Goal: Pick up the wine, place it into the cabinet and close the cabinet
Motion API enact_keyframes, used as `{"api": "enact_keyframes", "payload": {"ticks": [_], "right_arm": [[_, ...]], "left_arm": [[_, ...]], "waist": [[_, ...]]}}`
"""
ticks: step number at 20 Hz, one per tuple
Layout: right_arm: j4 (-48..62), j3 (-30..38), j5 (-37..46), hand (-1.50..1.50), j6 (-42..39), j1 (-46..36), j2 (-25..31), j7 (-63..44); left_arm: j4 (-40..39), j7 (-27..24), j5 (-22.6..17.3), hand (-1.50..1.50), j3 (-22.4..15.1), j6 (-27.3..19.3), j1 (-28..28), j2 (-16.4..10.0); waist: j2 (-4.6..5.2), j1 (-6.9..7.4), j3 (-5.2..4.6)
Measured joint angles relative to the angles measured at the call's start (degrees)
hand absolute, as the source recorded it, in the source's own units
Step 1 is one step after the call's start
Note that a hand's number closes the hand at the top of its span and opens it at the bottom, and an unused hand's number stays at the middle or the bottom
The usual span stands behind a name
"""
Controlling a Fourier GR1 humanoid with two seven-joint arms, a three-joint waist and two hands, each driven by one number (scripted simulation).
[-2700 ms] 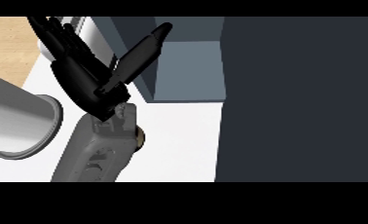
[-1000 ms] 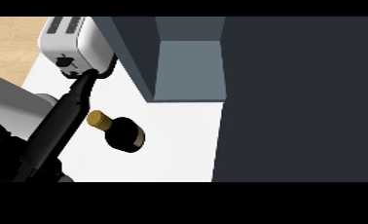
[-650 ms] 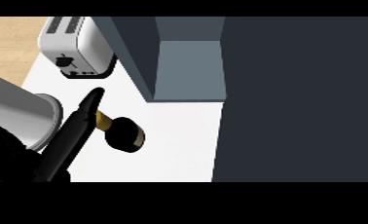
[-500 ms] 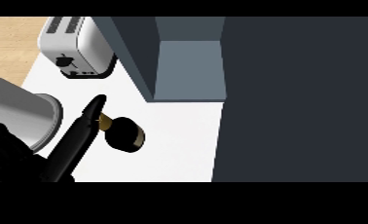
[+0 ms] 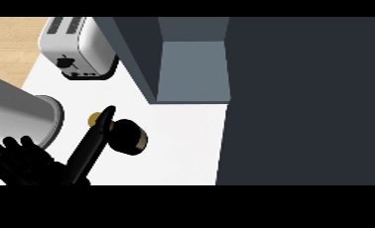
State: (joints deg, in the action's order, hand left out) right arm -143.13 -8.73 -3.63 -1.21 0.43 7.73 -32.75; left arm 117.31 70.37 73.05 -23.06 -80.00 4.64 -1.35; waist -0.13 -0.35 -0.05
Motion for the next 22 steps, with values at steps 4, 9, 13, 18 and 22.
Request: {"api": "enact_keyframes", "payload": {"ticks": [4, 9, 13, 18, 22], "right_arm": [[0.2, 0.4, 0.1, -1.5, 0.8, -2.2, -0.4, -1.5], [0.2, 0.5, 0.2, -1.5, 0.8, -2.5, -0.5, -2.3], [0.1, 0.0, 0.2, -1.5, 1.4, -3.6, -0.9, -3.0], [0.0, 0.5, 0.3, -1.5, 1.8, -5.0, -0.7, -3.9], [0.1, 0.4, 0.3, -1.5, 1.5, -4.2, -0.8, -3.4]], "left_arm": [[-1.1, -1.8, -2.0, -1.5, -1.2, -2.3, 2.1, 0.3], [-1.5, -3.6, -5.7, -1.5, -1.2, -3.9, 3.3, -0.1], [-3.6, -4.8, -8.2, -1.5, -0.7, -4.6, 2.4, 0.0], [-3.7, -6.6, -11.5, -1.5, -1.5, -5.1, 2.3, -1.1], [-4.4, -8.5, -13.6, -1.5, -1.5, -5.4, 1.8, -0.9]], "waist": [[-0.01, 0.22, -0.03], [-0.07, 0.28, -0.08], [-0.1, 0.2, -0.12], [-0.15, 0.21, -0.16], [-0.17, 0.16, -0.2]]}}
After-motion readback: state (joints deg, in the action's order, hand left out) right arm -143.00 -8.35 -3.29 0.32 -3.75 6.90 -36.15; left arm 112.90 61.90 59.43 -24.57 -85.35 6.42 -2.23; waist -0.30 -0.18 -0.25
